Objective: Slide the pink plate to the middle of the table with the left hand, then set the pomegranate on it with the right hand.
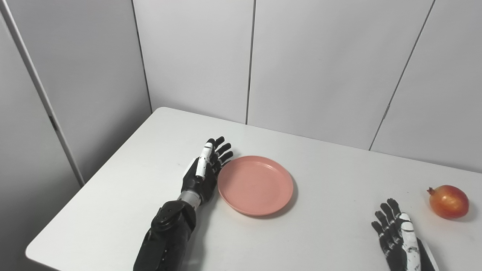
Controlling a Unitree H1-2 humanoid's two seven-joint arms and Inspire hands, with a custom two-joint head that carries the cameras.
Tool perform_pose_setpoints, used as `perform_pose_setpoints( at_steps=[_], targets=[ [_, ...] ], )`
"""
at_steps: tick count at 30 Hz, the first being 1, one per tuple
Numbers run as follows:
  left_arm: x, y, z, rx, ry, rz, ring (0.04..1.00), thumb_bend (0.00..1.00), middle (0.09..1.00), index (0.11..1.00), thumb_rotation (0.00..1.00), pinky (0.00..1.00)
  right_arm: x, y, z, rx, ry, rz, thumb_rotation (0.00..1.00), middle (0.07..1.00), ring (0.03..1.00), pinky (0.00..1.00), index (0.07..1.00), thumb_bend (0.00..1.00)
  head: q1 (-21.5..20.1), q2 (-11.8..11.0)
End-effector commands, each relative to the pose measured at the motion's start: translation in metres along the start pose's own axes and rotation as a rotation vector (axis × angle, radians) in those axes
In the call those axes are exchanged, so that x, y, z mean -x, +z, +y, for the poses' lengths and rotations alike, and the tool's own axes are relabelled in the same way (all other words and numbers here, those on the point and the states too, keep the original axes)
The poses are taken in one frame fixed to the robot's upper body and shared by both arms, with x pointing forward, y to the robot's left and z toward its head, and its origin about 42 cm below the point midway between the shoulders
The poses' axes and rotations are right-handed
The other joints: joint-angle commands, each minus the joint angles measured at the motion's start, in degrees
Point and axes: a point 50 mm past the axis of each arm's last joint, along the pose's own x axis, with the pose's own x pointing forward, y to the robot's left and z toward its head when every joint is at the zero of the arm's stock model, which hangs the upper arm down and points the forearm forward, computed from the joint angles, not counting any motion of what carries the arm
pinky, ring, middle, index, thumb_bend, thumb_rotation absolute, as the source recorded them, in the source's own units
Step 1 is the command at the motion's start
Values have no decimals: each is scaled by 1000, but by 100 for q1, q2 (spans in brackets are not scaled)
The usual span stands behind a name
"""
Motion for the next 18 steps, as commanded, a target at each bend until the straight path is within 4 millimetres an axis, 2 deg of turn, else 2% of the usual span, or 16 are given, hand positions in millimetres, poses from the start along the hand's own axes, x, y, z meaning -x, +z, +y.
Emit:
perform_pose_setpoints(
  at_steps=[1,18],
  targets=[
    [-8,5,-14,-16,-27,1,910,399,914,907,1000,913,-7,10,8,4,24,-37,1000,1000,1000,1000,1000,285,-48,19],
    [-6,-31,-75,-30,-126,49,897,416,904,899,1000,889,-8,15,22,-24,22,-27,1000,1000,1000,1000,1000,316,-471,274]
  ],
)
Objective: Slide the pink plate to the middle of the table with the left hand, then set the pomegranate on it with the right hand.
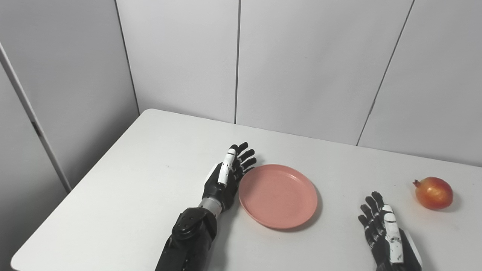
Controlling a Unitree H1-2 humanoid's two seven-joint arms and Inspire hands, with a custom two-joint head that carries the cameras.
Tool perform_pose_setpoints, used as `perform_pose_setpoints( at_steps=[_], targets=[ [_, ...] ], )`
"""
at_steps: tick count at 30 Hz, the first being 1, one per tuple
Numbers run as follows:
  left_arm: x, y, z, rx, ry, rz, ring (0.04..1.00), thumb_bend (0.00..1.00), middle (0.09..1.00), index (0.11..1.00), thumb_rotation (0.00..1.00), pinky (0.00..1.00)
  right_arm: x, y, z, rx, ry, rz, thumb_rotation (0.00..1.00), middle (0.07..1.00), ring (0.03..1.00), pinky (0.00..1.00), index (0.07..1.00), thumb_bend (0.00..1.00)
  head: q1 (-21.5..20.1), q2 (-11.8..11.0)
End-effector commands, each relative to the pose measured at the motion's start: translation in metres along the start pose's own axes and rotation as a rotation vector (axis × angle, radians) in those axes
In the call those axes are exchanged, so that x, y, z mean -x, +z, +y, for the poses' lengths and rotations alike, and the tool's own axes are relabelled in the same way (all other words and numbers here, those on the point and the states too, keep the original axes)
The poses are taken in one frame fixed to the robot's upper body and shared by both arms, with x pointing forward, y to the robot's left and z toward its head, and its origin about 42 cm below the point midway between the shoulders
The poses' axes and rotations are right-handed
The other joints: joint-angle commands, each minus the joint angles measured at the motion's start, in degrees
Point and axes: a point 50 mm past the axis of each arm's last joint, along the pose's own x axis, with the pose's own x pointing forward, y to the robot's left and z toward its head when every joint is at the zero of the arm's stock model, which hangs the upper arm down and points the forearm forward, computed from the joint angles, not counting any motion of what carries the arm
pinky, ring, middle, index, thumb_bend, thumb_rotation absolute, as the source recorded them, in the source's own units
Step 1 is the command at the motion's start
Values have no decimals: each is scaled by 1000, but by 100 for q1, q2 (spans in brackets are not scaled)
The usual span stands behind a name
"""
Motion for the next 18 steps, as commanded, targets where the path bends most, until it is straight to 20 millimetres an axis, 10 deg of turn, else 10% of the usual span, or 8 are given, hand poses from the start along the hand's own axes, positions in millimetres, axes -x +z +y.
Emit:
perform_pose_setpoints(
  at_steps=[1,18],
  targets=[
    [-1,-4,-14,-16,-27,2,896,416,903,897,1000,888,-6,13,8,-17,25,-35,1000,1000,1000,1000,1000,314,-20,7],
    [7,-14,-37,-46,-35,22,896,399,906,905,1000,884,-9,14,11,-25,51,-24,1000,1000,1000,1000,1000,314,-336,150]
  ],
)
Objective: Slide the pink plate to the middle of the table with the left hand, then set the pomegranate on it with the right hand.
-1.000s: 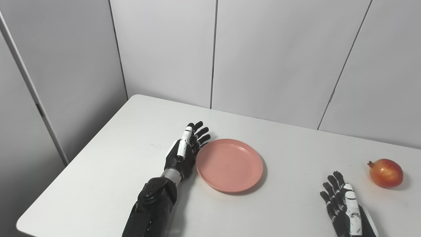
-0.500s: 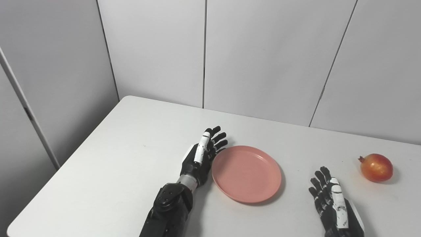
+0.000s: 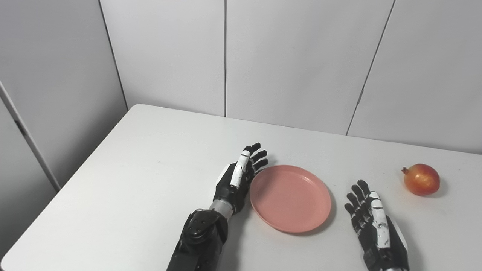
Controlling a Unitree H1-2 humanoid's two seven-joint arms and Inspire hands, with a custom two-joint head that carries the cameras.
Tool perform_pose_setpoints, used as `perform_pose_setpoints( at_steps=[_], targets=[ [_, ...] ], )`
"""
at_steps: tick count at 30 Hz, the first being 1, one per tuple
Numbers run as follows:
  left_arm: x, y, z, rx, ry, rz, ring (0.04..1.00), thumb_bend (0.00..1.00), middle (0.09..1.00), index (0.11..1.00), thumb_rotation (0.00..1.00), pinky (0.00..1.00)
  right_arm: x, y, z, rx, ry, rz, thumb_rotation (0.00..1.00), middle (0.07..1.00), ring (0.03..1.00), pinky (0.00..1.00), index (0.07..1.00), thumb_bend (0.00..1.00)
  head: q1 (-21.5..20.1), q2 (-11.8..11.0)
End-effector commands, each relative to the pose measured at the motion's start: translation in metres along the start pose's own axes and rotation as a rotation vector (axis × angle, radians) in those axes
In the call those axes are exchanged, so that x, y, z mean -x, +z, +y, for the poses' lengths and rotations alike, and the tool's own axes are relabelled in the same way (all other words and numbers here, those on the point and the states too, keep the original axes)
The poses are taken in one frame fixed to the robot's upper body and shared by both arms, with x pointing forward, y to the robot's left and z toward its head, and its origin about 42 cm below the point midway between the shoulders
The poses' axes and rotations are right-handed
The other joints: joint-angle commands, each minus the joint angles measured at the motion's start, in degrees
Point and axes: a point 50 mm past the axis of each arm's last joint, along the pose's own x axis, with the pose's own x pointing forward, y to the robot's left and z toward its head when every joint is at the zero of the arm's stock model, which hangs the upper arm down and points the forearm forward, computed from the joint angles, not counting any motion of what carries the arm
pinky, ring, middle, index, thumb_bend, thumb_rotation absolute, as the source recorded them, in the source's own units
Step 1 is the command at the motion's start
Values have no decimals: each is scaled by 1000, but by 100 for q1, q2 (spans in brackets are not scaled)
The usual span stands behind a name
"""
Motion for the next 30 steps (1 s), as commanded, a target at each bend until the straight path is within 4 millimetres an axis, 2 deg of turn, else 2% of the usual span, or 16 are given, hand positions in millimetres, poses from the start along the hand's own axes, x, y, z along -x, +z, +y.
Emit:
perform_pose_setpoints(
  at_steps=[1,12,20,30],
  targets=[
    [0,-1,-4,-17,-3,5,895,399,906,905,1000,884,-8,13,8,9,41,-36,1000,1000,1000,1000,1000,314,-107,1],
    [8,0,7,-37,21,-22,917,403,925,916,1000,911,-7,13,17,-1,6,-39,1000,1000,1000,1000,1000,314,-640,12],
    [11,0,9,-35,23,-43,919,406,930,918,1000,905,-8,17,15,2,0,-58,1000,1000,1000,1000,1000,317,-925,0],
    [19,3,22,-53,21,-75,931,418,937,927,1000,923,-8,51,16,69,-25,-171,1000,1000,1000,1000,1000,359,-1411,-81]
  ],
)
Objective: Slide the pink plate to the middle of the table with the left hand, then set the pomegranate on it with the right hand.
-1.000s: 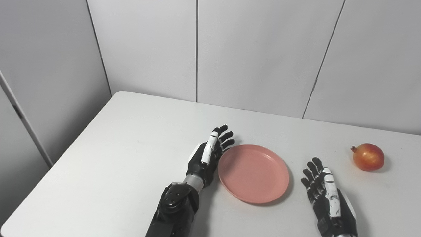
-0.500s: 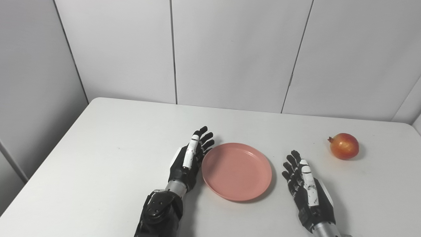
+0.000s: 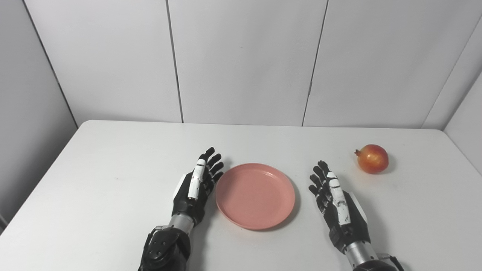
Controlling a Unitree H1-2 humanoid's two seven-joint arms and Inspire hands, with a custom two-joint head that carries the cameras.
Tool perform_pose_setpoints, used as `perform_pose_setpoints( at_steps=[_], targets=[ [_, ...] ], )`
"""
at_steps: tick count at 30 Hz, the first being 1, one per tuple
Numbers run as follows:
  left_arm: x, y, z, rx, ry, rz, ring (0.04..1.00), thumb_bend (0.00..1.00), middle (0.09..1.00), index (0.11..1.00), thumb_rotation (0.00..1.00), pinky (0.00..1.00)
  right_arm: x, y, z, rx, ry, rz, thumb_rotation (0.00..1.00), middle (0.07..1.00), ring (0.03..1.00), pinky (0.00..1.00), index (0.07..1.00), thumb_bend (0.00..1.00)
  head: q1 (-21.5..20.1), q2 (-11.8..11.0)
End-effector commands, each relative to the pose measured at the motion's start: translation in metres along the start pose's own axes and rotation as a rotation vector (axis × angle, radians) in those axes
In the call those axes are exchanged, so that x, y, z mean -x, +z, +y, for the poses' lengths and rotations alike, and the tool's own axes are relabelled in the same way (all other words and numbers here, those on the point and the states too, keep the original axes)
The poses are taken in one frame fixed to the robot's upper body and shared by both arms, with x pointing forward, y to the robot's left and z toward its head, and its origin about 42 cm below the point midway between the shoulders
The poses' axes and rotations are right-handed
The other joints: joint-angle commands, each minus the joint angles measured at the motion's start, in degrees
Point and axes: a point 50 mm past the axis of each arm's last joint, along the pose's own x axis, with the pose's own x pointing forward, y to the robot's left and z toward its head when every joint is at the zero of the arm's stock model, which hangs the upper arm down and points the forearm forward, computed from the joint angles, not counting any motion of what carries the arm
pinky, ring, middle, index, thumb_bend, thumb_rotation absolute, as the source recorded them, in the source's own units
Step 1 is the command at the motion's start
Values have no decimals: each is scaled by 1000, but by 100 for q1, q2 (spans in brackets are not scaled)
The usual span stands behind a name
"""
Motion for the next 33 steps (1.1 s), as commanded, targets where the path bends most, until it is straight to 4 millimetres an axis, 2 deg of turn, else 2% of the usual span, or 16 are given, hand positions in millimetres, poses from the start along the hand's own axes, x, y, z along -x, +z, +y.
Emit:
perform_pose_setpoints(
  at_steps=[1,14,15,21,25,28,30,31,33],
  targets=[
    [2,3,3,0,4,-16,930,415,936,926,1000,922,-11,28,3,28,15,-92,1000,1000,1000,1000,1000,362,-81,-16],
    [4,-6,19,-28,28,-24,925,392,934,921,1000,918,-18,76,-15,132,-12,-225,1000,999,992,1000,990,395,-441,-142],
    [4,-7,21,-28,28,-25,927,388,936,922,1000,922,-19,80,-17,145,-13,-234,1000,997,990,1000,990,393,-586,-195],
    [5,-11,26,-28,30,-21,929,386,935,921,1000,932,-20,96,-27,206,-28,-261,1000,984,983,1000,979,403,-785,-239],
    [5,-16,31,-23,27,-19,932,398,936,924,1000,930,-22,106,-37,281,-50,-291,1000,974,974,989,974,454,-851,-295],
    [5,-19,35,-11,30,-16,927,402,932,919,1000,930,-28,113,-49,353,-82,-308,926,962,955,962,954,486,-1016,-339],
    [5,-20,36,-5,28,-16,924,399,928,918,1000,935,-30,119,-55,377,-91,-294,870,961,958,968,947,527,-1101,-367],
    [4,-20,37,-2,26,-16,924,398,928,918,1000,936,-32,122,-58,396,-93,-286,848,958,961,968,940,589,-1101,-367],
    [4,-21,38,0,25,-15,923,397,927,918,1000,935,-33,124,-61,416,-95,-278,835,955,962,965,934,645,-1153,-401]
  ],
)
